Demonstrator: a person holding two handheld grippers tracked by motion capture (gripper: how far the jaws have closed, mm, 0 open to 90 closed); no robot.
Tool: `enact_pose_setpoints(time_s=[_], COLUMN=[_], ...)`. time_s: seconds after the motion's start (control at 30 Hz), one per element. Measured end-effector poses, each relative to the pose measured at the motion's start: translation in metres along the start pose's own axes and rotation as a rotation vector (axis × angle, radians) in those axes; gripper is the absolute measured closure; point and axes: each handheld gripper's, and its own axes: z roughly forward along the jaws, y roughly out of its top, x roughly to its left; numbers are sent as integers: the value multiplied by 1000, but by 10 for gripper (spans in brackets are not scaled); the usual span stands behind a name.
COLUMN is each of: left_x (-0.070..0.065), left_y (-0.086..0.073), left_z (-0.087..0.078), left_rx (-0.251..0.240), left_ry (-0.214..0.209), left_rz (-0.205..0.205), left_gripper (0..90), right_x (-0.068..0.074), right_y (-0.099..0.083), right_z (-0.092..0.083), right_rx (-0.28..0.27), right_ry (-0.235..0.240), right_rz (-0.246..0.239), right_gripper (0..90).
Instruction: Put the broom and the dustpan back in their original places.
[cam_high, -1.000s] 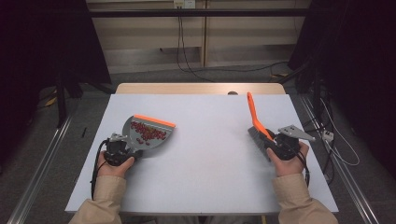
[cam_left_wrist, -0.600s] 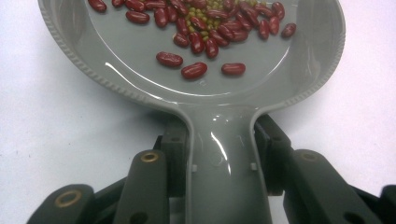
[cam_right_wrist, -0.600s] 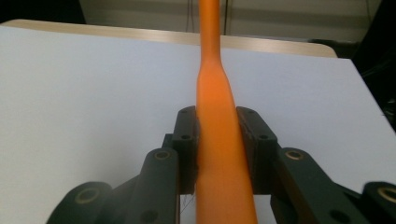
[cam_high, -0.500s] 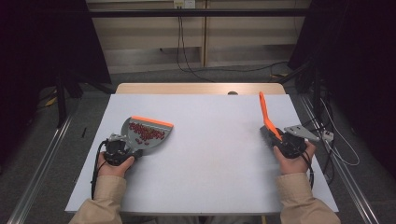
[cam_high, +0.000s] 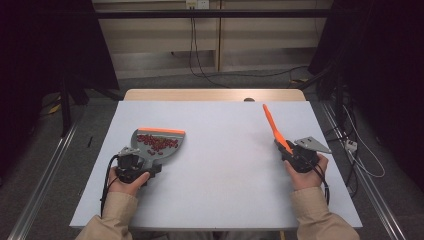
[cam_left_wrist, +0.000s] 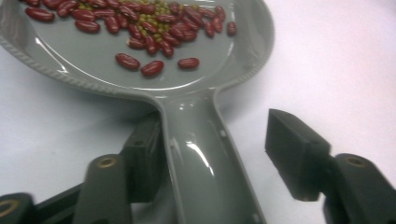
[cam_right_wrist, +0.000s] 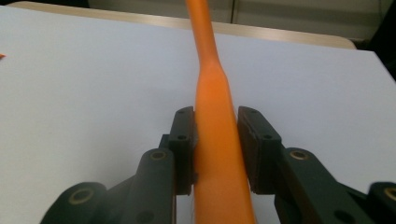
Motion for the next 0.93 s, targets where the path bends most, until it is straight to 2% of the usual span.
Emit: enact_pose_setpoints(time_s=[0.1,0.17,0.2,0.27,0.37,0.47,0.53,0.7,0.93], left_x=[-2,-4,-5,-6,-9,-10,-9,-6,-5], left_y=[-1,-1,-1,-2,-3,-2,-1,-2,-2], left_z=[-1,-2,-4,-7,-11,-14,-15,-18,-18], left_rx=[-11,-21,-30,-54,-98,-161,-192,-221,-226], left_ry=[-11,-28,-31,-29,-36,-48,-64,-125,-145], left_rz=[-4,-8,-12,2,30,86,103,153,172], left_gripper=[348,281,251,211,157,113,98,74,69], right_x=[7,11,13,16,20,21,21,20,27], right_y=[1,1,1,1,3,1,-3,-13,-22], right_z=[1,3,4,6,1,-4,-8,-19,-25], right_rx=[2,1,-5,-31,-78,-77,-74,-58,-42], right_ry=[15,23,46,141,193,222,232,303,347], right_rz=[-6,-9,5,59,83,78,64,42,-18], right_gripper=[684,671,653,589,517,467,425,318,250])
